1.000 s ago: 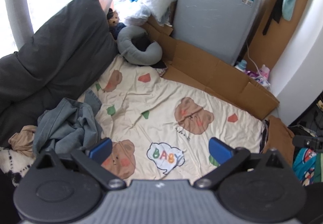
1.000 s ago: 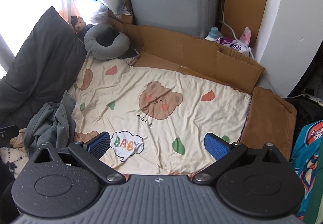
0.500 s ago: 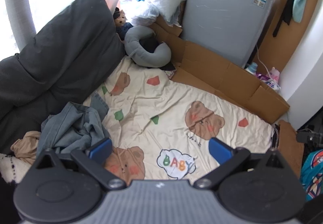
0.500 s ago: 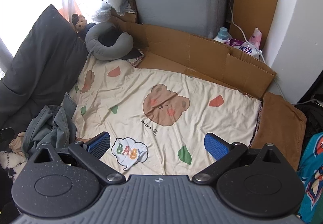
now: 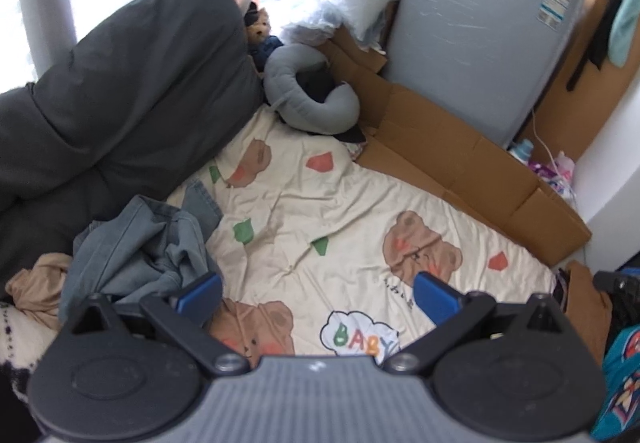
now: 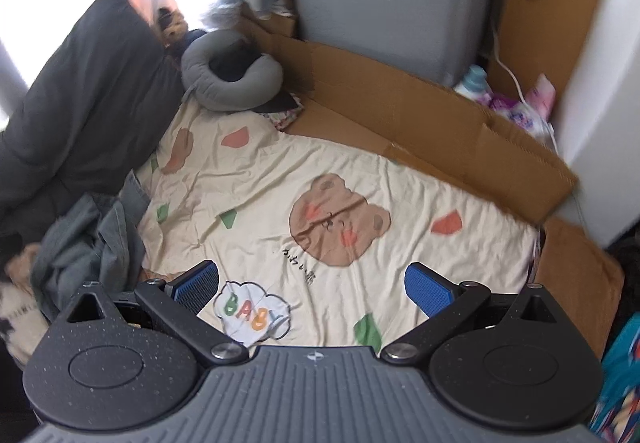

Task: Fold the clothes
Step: 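Move both grippers toward the crumpled light-blue jeans beside the grey cushion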

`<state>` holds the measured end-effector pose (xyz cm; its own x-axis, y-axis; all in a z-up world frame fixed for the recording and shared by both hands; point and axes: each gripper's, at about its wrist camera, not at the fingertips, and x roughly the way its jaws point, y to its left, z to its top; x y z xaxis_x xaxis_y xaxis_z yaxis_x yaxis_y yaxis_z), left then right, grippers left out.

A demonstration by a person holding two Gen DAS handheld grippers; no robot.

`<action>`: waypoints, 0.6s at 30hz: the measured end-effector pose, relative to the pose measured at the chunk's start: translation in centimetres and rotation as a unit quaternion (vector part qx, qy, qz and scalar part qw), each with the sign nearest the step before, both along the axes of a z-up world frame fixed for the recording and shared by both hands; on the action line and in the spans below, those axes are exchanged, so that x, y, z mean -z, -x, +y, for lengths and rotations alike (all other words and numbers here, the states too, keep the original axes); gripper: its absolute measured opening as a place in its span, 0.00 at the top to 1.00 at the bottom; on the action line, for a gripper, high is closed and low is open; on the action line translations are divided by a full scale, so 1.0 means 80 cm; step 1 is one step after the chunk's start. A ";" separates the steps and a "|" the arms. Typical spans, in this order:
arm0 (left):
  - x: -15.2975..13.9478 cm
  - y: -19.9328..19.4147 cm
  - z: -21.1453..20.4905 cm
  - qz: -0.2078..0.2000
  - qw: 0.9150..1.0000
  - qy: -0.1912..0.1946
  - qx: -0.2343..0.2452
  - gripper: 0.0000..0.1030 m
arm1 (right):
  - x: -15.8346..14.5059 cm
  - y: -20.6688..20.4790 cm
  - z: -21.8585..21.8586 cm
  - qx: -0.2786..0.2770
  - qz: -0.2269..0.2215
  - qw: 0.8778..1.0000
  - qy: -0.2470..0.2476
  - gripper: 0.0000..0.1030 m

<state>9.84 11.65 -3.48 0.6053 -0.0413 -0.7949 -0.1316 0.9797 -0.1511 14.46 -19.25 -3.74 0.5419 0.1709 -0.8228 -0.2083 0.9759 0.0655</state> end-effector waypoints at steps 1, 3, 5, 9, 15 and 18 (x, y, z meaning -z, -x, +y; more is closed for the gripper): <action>0.003 -0.002 0.004 0.001 1.000 -0.002 -0.005 0.00 | 0.002 -0.005 0.003 -0.009 -0.002 1.000 0.003 0.01; 0.008 -0.007 0.012 0.003 1.000 -0.008 -0.015 0.00 | 0.009 -0.015 0.011 -0.023 -0.003 1.000 0.009 0.01; 0.015 -0.012 0.020 0.002 1.000 -0.013 -0.026 0.00 | 0.017 -0.024 0.019 -0.043 -0.001 0.999 0.008 0.01; 0.023 -0.017 0.037 -0.022 0.998 -0.025 -0.050 0.00 | 0.035 -0.041 0.036 -0.083 0.004 0.997 0.003 0.01; 0.042 -0.029 0.060 -0.023 0.996 -0.040 -0.073 0.01 | 0.054 -0.064 0.046 -0.105 -0.002 0.994 -0.024 0.01; 0.054 -0.033 0.070 -0.018 0.995 -0.047 -0.082 0.01 | 0.062 -0.073 0.050 -0.114 -0.008 0.993 -0.032 0.01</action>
